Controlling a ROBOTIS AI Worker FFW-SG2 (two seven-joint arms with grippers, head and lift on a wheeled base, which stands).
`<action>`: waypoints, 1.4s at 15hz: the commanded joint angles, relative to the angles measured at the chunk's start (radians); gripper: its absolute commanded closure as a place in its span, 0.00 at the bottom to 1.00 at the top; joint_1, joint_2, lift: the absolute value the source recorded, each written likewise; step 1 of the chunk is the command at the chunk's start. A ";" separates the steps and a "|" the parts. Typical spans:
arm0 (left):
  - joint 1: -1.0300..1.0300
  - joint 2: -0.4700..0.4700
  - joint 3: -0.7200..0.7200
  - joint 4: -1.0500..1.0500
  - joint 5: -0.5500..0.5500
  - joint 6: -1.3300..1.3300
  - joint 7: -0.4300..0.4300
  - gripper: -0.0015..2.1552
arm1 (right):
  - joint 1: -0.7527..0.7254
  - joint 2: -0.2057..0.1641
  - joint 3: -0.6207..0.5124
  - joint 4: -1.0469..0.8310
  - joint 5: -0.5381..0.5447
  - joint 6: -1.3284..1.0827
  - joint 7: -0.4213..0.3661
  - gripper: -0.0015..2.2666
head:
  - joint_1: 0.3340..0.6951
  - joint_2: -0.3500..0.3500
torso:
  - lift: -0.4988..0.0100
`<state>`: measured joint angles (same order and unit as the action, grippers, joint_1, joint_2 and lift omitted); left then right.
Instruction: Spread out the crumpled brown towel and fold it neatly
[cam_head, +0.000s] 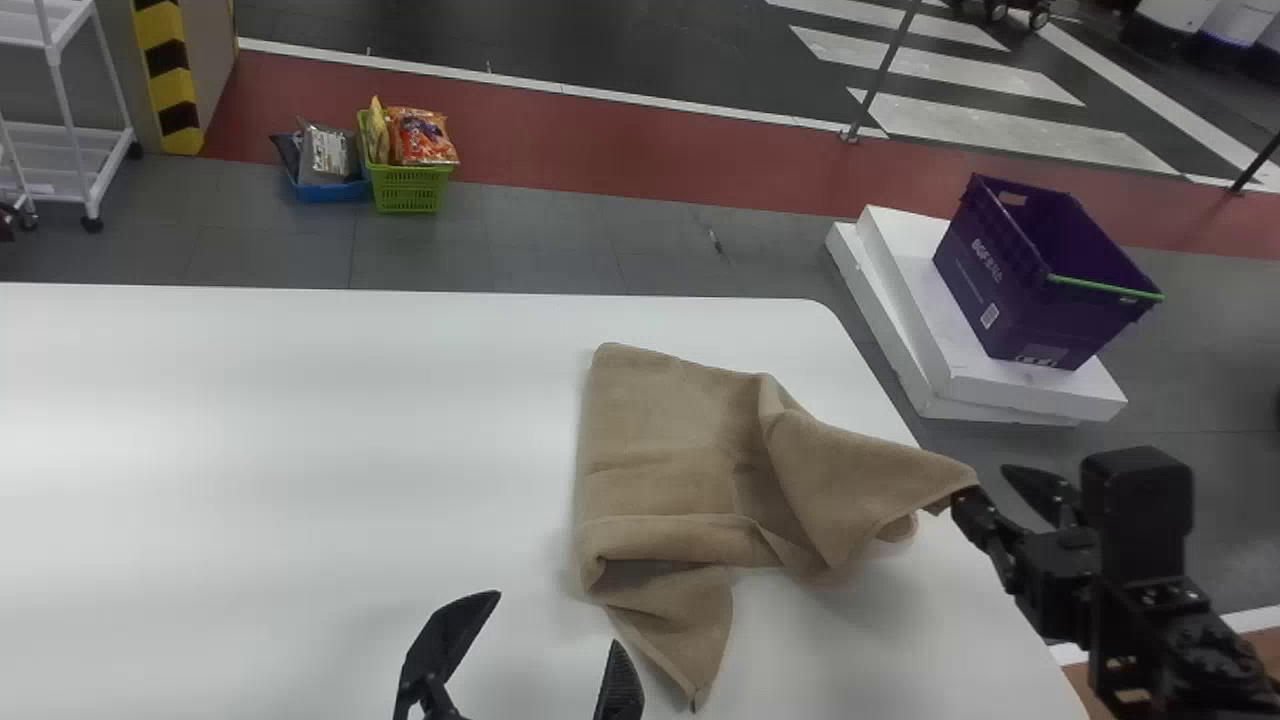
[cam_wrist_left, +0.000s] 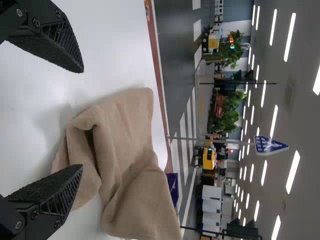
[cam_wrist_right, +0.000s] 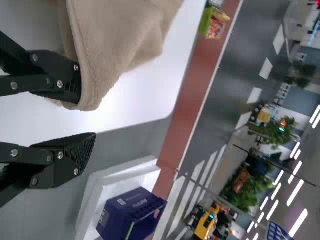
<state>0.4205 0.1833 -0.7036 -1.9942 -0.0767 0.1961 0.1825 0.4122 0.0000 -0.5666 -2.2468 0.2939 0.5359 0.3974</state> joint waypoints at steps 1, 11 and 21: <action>0.001 0.001 0.006 -0.002 0.002 0.000 0.000 0.07 | -0.029 0.001 -0.018 -0.005 -0.085 0.006 -0.106 0.02 | 1.00 0.00 | 0.73; 0.003 0.001 0.035 0.005 0.003 0.003 -0.006 0.07 | -0.349 0.001 -0.213 0.145 -0.237 0.335 -0.282 0.05 | 1.00 0.00 | 0.73; -0.025 -0.004 0.036 0.026 0.015 0.012 -0.024 0.07 | -0.234 0.001 -0.217 0.131 -0.223 -0.214 0.518 0.05 | 1.00 0.00 | 0.73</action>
<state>0.3956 0.1774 -0.6689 -1.9689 -0.0627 0.2091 0.1580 0.1756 -0.0002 -0.7812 -2.1141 0.0841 0.4101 0.9197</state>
